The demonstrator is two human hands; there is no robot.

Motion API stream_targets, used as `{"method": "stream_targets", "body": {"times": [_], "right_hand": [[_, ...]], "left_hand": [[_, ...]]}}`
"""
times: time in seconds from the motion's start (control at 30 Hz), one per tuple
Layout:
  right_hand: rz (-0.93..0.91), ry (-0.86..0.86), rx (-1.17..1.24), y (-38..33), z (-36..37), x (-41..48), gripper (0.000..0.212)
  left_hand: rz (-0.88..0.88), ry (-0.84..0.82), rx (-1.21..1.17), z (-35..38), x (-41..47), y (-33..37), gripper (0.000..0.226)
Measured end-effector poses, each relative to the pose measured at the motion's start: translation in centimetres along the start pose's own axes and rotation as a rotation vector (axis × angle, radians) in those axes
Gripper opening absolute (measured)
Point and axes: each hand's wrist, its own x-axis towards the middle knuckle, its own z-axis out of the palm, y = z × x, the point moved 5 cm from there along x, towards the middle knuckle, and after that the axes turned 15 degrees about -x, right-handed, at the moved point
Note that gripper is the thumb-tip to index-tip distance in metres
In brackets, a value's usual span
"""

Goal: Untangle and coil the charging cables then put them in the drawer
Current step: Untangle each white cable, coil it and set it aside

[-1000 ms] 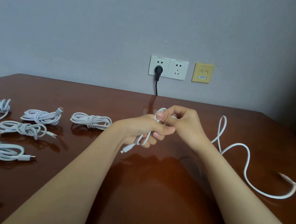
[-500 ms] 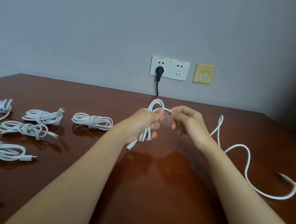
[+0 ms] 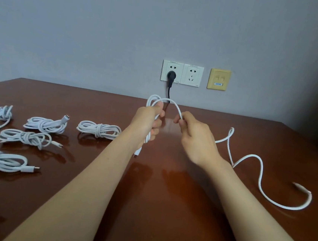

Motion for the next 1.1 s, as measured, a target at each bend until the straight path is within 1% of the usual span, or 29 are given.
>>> {"method": "stream_targets", "body": {"times": [0.07,0.17,0.2,0.27,0.37,0.47,0.53,0.6,0.67,0.73,0.8,0.87,0.97,1.1], "right_hand": [[-0.004,0.045,0.064,-0.7,0.0,0.0,0.019],[0.041,0.081,0.132,-0.9,-0.2,0.1,0.022],[0.062,0.063,0.13,-0.7,-0.1,0.2,0.022],[0.097,-0.026,0.075,-0.5,0.5,0.2,0.02],[0.071,-0.165,-0.041,-0.8,1.3,-0.1,0.01],[0.059,-0.168,-0.07,-1.0,0.8,-0.2,0.008],[0.054,-0.144,-0.101,-1.0,0.5,-0.1,0.011],[0.035,-0.142,-0.174,-1.1,0.6,-0.2,0.017],[0.026,-0.148,-0.227,-1.1,0.6,-0.3,0.026],[0.031,-0.156,-0.243,-1.1,0.6,-0.3,0.034],[0.022,-0.153,-0.231,-1.2,0.8,-0.3,0.033],[0.001,-0.147,-0.221,-1.2,1.1,-0.2,0.026],[0.0,-0.137,-0.209,-0.9,1.3,-0.1,0.021],[0.008,-0.144,-0.229,-0.2,1.6,0.0,0.026]], "left_hand": [[0.015,-0.017,0.057,0.4,0.0,-0.4,0.038],[0.072,-0.037,0.082,1.1,-0.2,-0.4,0.038],[0.103,-0.033,0.105,1.2,-0.3,-0.3,0.037],[0.178,-0.004,0.208,1.4,-0.3,-0.4,0.035],[0.265,0.038,0.354,1.8,-0.4,-0.8,0.033],[0.319,0.068,0.372,2.0,-0.4,-0.8,0.032],[0.377,0.095,0.431,2.1,-0.6,-0.5,0.025],[0.43,0.137,0.575,2.1,-1.0,-0.1,0.02],[0.466,0.183,0.737,2.0,-1.4,0.2,0.027],[0.47,0.21,0.846,1.6,-1.4,0.5,0.033],[0.483,0.23,0.947,1.4,-1.2,0.6,0.035],[0.506,0.242,1.024,1.2,-1.1,0.7,0.035],[0.54,0.277,1.041,0.7,-1.3,1.0,0.036],[0.542,0.278,0.985,0.3,-1.2,1.0,0.035]]}}
